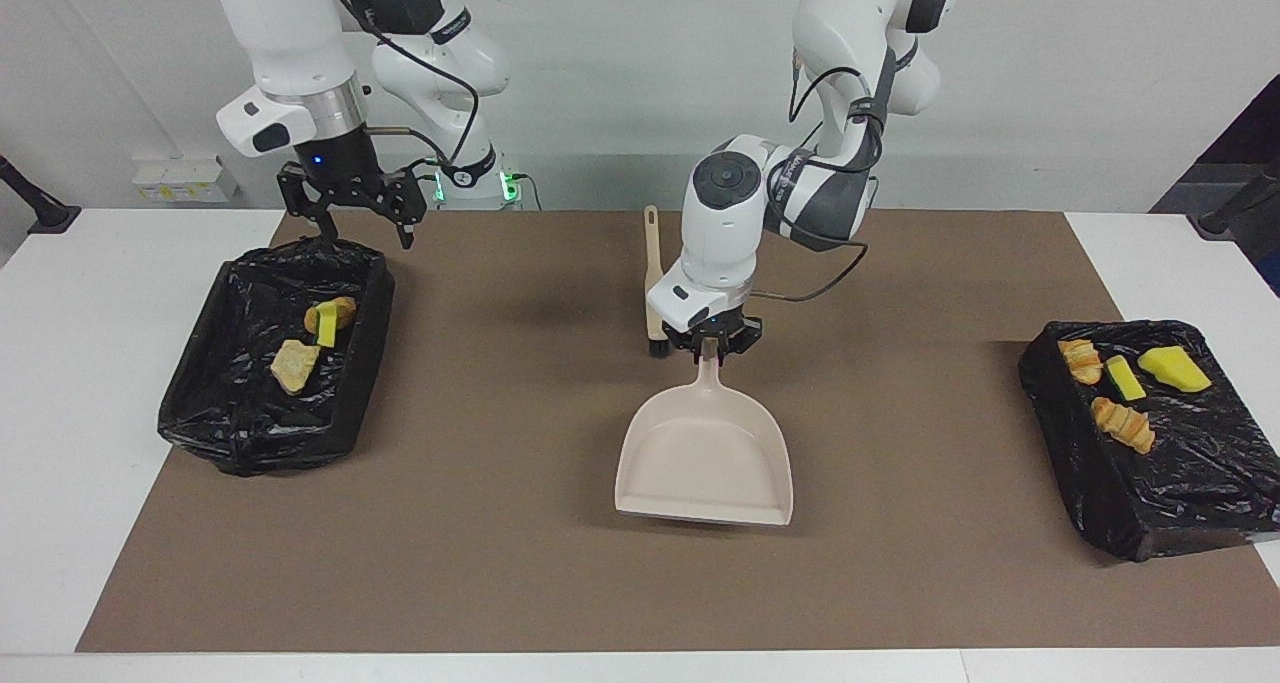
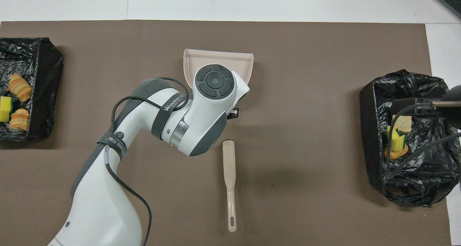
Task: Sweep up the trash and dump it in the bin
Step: 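Lower the dustpan onto the table with the left gripper beside the brush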
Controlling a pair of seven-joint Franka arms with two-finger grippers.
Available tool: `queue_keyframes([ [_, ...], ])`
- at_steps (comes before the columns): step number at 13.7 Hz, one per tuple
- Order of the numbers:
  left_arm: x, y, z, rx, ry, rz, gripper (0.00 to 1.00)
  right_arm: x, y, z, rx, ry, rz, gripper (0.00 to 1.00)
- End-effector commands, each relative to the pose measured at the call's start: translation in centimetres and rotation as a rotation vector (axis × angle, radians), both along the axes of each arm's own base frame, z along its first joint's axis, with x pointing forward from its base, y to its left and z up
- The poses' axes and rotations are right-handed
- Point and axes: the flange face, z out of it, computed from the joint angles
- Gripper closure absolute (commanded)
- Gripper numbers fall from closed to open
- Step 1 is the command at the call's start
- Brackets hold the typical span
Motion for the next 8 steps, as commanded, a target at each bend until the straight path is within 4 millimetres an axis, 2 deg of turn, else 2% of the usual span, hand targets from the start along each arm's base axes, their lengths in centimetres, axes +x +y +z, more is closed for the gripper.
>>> queue_keyframes([
  [1, 2.7, -2.2, -1.5, -0.045, -0.016, 0.114, 1.0, 0.2, -1.1, 2.4, -0.064, 0.002, 0.041, 0.0],
  [4, 3.2, -2.5, -2.1, -0.066, -0.03, 0.119, 1.0, -0.1, -1.7, 3.2, -0.078, 0.015, 0.072, 0.0],
  [5, 3.7, -2.2, -2.4, -0.079, -0.033, 0.13, 0.91, 0.3, -1.5, 2.8, -0.067, 0.016, 0.075, 0.0],
  [6, 3.6, -2.3, -2.4, -0.102, -0.021, 0.142, 0.69, 0.5, -1.5, 2.5, -0.054, 0.015, 0.073, 0.0],
  [7, 3.6, -2.2, -2.3, -0.117, -0.011, 0.151, 0.42, 0.8, -1.6, 2.1, -0.031, 0.015, 0.067, 0.0],
  [8, 3.5, -2.2, -2.2, -0.121, -0.01, 0.151, 0.26, 1.1, -2.5, 1.5, 0.013, 0.026, 0.048, 0.0],
])
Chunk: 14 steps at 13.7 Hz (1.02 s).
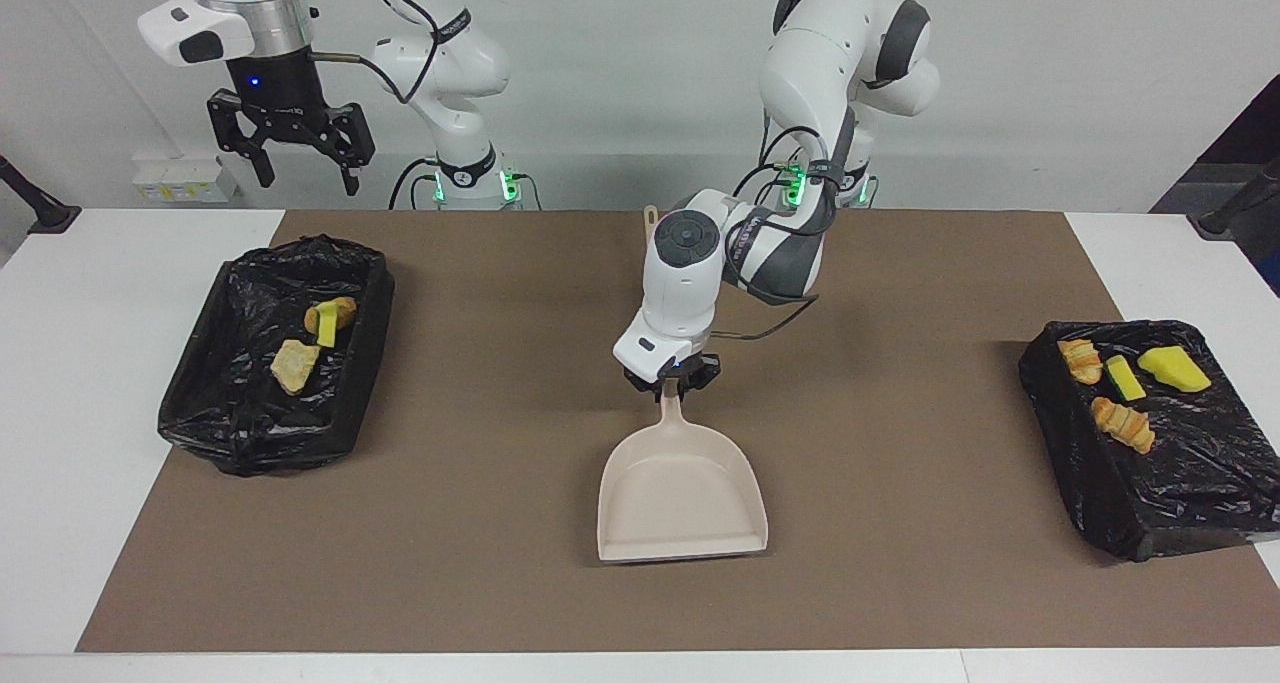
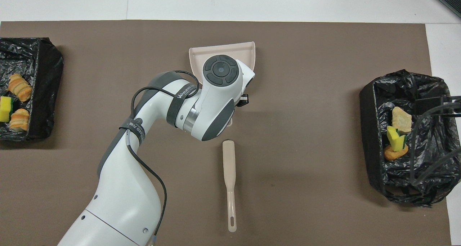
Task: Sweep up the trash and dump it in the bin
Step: 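Lower the dustpan onto the table with the left gripper beside the brush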
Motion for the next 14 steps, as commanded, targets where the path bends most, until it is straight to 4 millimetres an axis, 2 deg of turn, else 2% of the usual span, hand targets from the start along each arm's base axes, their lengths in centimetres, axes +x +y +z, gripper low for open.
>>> queue_keyframes([
  [1, 0.6, -0.1, 0.6, -0.029, -0.009, 0.019, 0.12, 1.0, -1.9, -1.3, 0.085, 0.027, -0.015, 0.0],
  [2, 0.6, -0.1, 0.5, -0.025, -0.008, 0.017, 0.0, 0.8, -2.0, -1.6, 0.09, 0.039, -0.016, 0.0],
  [4, 0.6, 0.4, 0.4, -0.02, -0.006, 0.02, 0.0, 0.0, -1.3, -2.8, 0.083, 0.061, -0.016, 0.0],
  [5, 1.1, 1.5, 1.2, -0.016, -0.013, 0.017, 0.0, -0.1, -1.4, -3.0, 0.074, 0.062, -0.017, 0.0],
  [6, 1.6, 3.5, 3.4, -0.022, -0.025, -0.023, 0.0, -0.1, -1.5, -3.0, 0.068, 0.061, -0.018, 0.0],
  [8, 2.7, 10.2, 7.9, -0.037, -0.058, -0.083, 0.0, 0.1, -2.4, -3.4, 0.064, 0.068, -0.052, 0.0],
  [9, 2.3, 11.9, 9.0, -0.035, -0.06, -0.133, 0.0, 0.1, -3.1, -3.5, 0.066, 0.071, -0.068, 0.0],
  [12, 3.7, 20.7, 13.0, -0.031, -0.083, -0.199, 0.0, 0.1, -3.0, -3.6, 0.076, 0.075, -0.065, 0.0],
  [14, 4.1, 27.4, 16.9, -0.027, -0.094, -0.249, 0.0, 0.2, -2.6, -3.4, 0.081, 0.074, -0.055, 0.0],
])
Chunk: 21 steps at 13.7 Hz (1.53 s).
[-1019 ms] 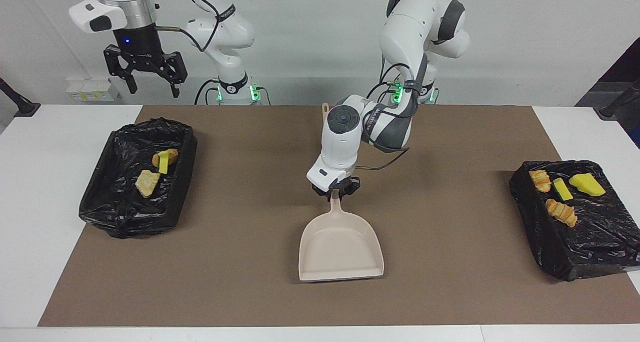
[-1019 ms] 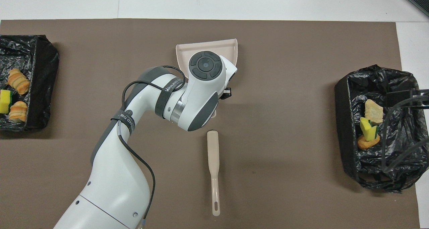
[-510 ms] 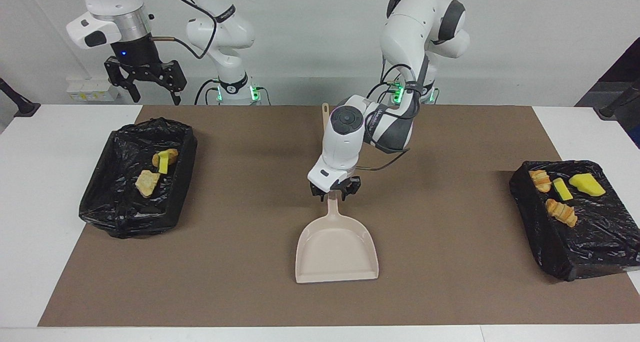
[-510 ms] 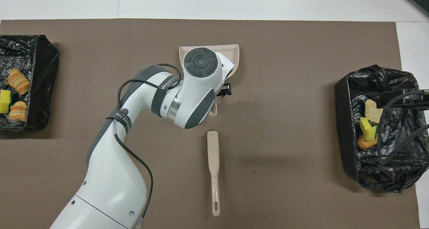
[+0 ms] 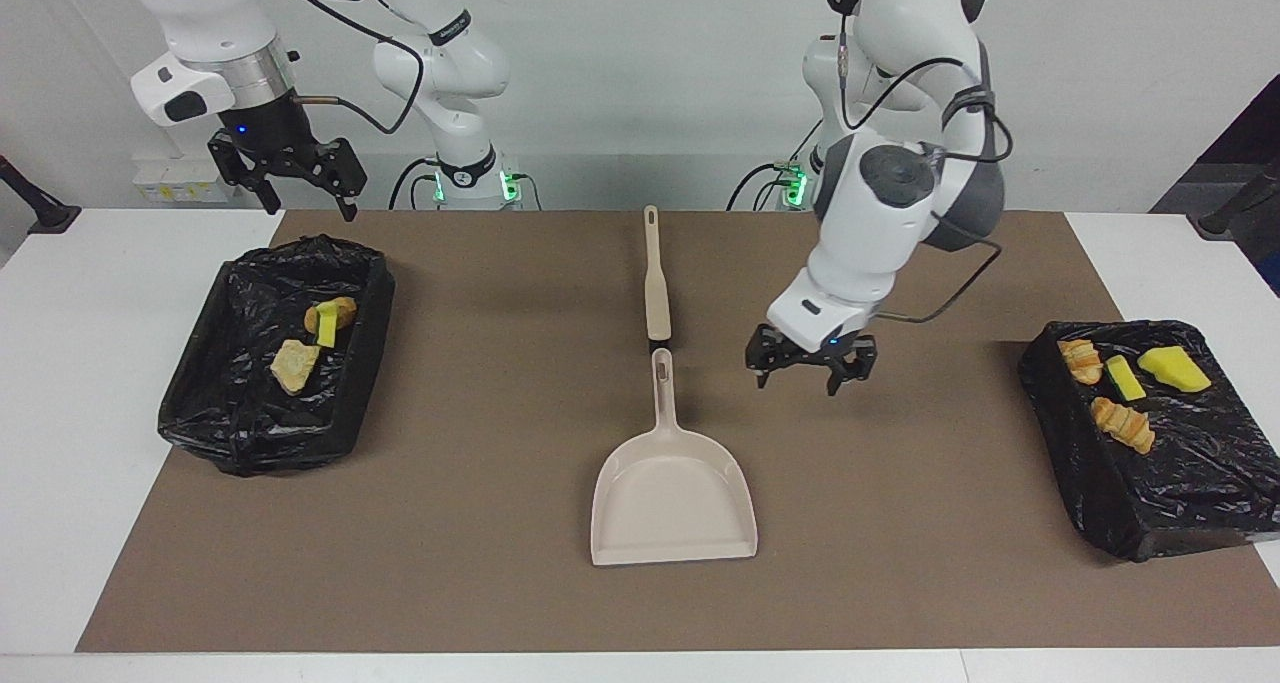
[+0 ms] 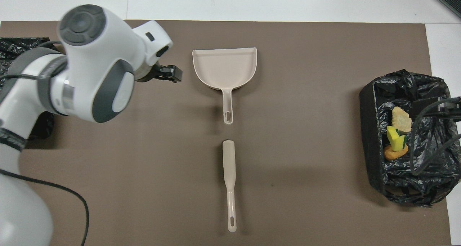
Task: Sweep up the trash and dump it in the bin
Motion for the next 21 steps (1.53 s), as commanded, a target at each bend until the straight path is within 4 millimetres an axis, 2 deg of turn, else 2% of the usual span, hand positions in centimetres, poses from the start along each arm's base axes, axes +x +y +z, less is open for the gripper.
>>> queue_keyframes([
  [1, -1.7, 7.7, 5.0, -0.004, -0.002, -0.054, 0.0, -0.5, 0.4, 0.1, 0.01, 0.004, 0.01, 0.0],
  [4, -3.4, 13.5, 10.3, 0.027, -0.019, -0.115, 0.0, -0.5, 0.5, 0.2, 0.012, 0.002, 0.01, 0.0],
  [5, -3.9, 14.9, 11.9, 0.071, -0.016, -0.14, 0.0, -0.5, 0.5, 0.1, 0.012, 0.004, 0.01, 0.0],
  [7, -5.1, 16.4, 14.1, 0.101, 0.019, -0.169, 0.0, -0.5, 0.5, 0.2, 0.01, 0.002, 0.01, 0.0],
  [9, -7.9, 17.8, 17.2, 0.091, 0.003, -0.188, 0.0, -0.5, -0.3, 0.2, 0.004, 0.002, -0.007, 0.0],
  [11, -10.4, 18.6, 17.0, 0.082, 0.053, -0.185, 0.0, -0.5, -0.4, 0.2, 0.001, 0.004, -0.009, 0.0],
  [12, -10.8, 18.9, 16.7, 0.08, 0.061, -0.18, 0.0, -0.5, -0.4, 0.1, -0.004, 0.007, -0.009, 0.0],
  [16, -9.8, 19.1, 17.1, 0.082, 0.01, -0.156, 0.0, -0.4, -1.1, -0.2, -0.005, 0.012, -0.023, 0.0],
  [21, -9.4, 20.4, 17.3, 0.065, 0.016, -0.1, 0.0, -0.4, -2.4, -0.3, 0.004, 0.014, -0.039, 0.0],
])
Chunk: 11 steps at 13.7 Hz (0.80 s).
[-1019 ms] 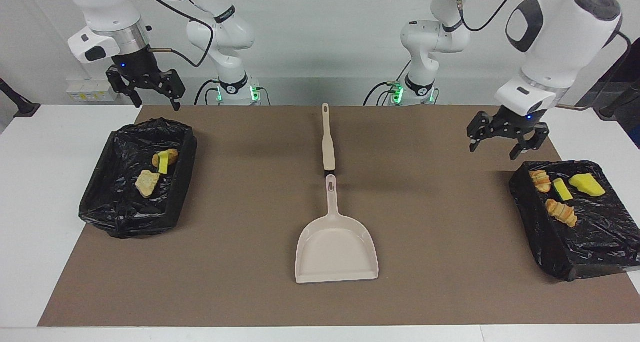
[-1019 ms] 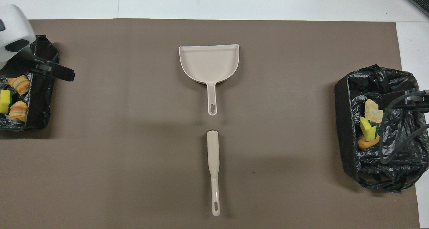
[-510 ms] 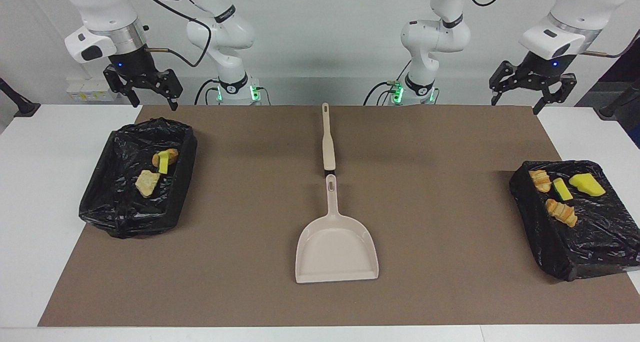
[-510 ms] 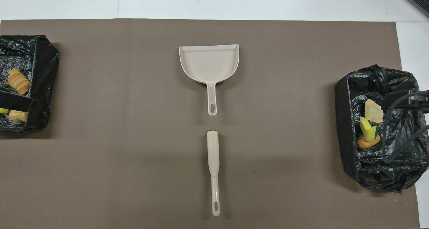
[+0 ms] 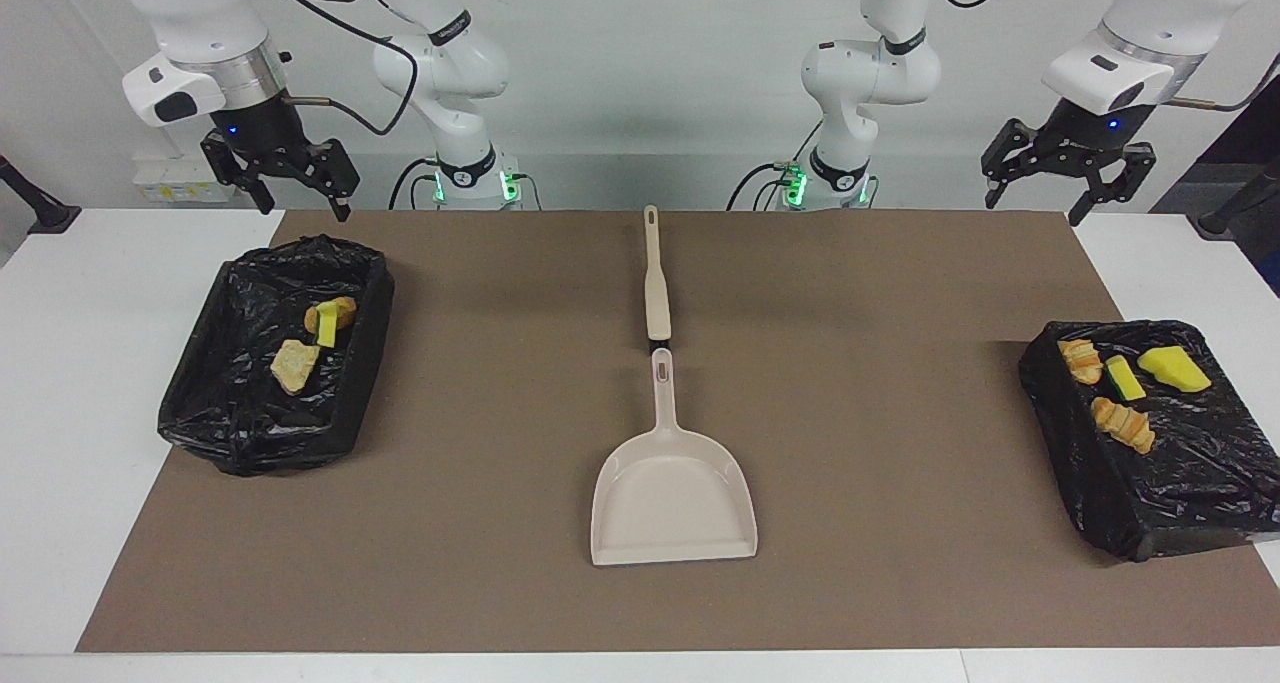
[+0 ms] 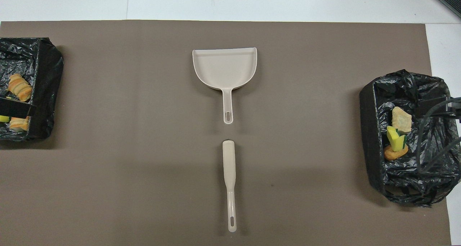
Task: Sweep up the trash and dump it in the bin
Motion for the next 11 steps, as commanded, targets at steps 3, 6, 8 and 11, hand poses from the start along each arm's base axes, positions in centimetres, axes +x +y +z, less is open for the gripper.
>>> queue_keyframes([
  [3, -0.1, 1.2, -0.1, 0.005, 0.013, 0.056, 0.0, -0.2, 0.4, -0.1, 0.003, 0.008, 0.013, 0.0],
  [6, -0.8, 0.8, -0.3, 0.004, 0.047, 0.161, 0.0, -0.2, 1.1, 0.2, 0.021, 0.001, 0.024, 0.0],
  [8, -0.8, 1.0, -0.4, 0.001, 0.049, 0.164, 0.0, -0.2, 1.5, 0.2, 0.02, 0.001, 0.033, 0.0],
  [11, -0.7, 1.0, -0.4, 0.001, 0.046, 0.161, 0.0, -0.2, 1.3, 0.2, 0.02, 0.001, 0.027, 0.0],
])
